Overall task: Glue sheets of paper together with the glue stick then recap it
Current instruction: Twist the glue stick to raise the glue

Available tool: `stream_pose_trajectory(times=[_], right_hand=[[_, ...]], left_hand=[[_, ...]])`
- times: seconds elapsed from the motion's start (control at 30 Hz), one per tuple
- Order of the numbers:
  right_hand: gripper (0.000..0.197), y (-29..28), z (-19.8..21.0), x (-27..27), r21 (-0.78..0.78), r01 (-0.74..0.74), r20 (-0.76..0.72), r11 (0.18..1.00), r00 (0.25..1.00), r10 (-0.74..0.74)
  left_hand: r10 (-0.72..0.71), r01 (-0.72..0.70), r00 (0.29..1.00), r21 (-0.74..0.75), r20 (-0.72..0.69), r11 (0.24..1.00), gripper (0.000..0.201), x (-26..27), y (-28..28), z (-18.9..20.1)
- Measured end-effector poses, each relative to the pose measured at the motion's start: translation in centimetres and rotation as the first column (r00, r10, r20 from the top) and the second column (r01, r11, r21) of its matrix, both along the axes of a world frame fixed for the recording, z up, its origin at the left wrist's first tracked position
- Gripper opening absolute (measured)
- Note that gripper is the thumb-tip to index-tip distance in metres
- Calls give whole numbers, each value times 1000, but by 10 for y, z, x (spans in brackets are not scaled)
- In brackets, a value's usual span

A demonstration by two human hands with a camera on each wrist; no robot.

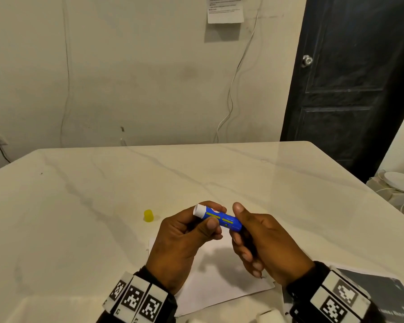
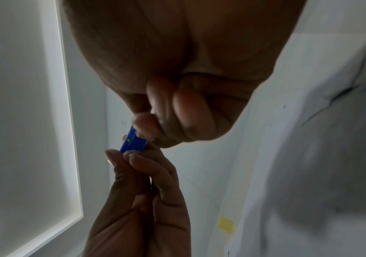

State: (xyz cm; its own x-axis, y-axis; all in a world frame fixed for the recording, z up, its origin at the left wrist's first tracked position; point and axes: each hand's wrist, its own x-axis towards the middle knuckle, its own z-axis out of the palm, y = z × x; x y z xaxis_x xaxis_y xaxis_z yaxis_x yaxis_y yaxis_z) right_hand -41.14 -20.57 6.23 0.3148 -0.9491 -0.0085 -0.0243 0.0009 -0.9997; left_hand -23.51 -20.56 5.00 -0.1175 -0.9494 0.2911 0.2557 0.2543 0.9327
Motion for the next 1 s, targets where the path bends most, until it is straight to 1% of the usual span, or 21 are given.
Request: stream_pose_trajectory(times=[0.07,0.13,0.23,0.33,0.37,0.5,0.57,0.63,0.67,0.77,0.8,0.93,1.0], right_hand=[[56,-2,-1,1,-37,-10,50,999,999,12],[41,-5,-4,2,-96,2,108,995,994,8],[31,-8,-9,0,-175,22,63,984,998,-11],[23,-7,-9,-1,-186,26,37,982,999,-19],[23,-7,-9,-1,-169,16,47,985,999,-8],[52,-3,-6,1,-19,-16,53,1000,998,17],[58,-2,-4,1,40,-38,52,998,998,36],[61,-2,-4,2,28,-47,60,999,997,45],[59,-3,-4,2,3,-42,74,999,996,41],[37,-7,-8,3,-75,-4,107,997,994,12],[34,-8,-9,3,-94,13,100,995,995,-3],[26,-9,-13,2,-131,43,64,990,997,-35],[30,-8,-13,2,-104,30,96,994,995,-20]], left_hand=[[12,-12,1000,5,-7,1000,23,0,-1,0],[28,-28,999,16,-20,999,24,1,-2,1],[45,-44,999,37,-28,998,23,3,-3,0],[32,-31,999,37,-24,999,19,3,-2,1],[25,-25,1000,34,-15,999,17,3,-2,1],[-1,1,1000,22,2,1000,21,2,0,0],[-6,6,1000,31,-6,1000,25,0,0,0],[0,1,1000,42,-18,999,22,0,1,1],[5,-4,1000,47,-30,999,21,1,0,2],[42,-38,998,70,-54,997,23,3,-2,3],[53,-48,997,79,-55,996,25,4,-3,2],[44,-40,997,78,-56,996,26,4,-3,2],[29,-26,999,68,-31,997,26,3,-2,3]])
